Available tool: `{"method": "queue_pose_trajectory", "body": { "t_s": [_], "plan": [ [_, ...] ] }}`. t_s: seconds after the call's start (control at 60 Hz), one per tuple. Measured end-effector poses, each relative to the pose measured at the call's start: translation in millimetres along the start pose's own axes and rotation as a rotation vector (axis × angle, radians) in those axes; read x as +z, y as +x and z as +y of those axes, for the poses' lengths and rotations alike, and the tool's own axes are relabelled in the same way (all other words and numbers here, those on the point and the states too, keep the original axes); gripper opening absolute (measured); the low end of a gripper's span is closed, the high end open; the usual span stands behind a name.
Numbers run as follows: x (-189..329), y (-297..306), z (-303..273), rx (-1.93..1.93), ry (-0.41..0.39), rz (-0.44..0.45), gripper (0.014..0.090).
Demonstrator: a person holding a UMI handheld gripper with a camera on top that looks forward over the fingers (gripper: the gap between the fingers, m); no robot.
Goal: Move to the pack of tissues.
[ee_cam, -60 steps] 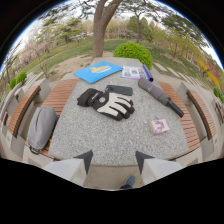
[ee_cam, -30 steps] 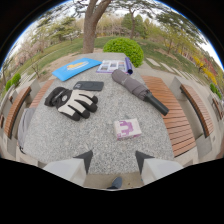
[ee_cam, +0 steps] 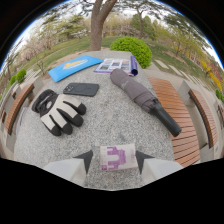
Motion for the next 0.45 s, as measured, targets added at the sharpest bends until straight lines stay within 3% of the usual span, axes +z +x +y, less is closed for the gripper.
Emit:
{"method": "queue_pose_trajectory", "body": {
  "t_s": [0.45],
  "plan": [
    [8.3, 2.9, -5.0, 0.018, -0.011, -0.015, 0.0844]
  ]
}}
